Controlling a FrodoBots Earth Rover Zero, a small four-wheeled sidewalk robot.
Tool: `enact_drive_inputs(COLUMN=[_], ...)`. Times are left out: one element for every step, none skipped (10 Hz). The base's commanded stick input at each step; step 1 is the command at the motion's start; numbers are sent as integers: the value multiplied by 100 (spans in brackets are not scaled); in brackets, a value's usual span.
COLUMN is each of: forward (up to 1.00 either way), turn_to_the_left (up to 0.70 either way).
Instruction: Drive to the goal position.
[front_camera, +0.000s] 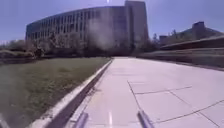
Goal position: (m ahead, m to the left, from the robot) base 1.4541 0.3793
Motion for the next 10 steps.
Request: enact_drive_inputs(forward=[100,100,100,100,100,100,100,100,100,100], turn_to_the_left=[0,0,0,-9,-27,-27,-27,-27,-27,-27])
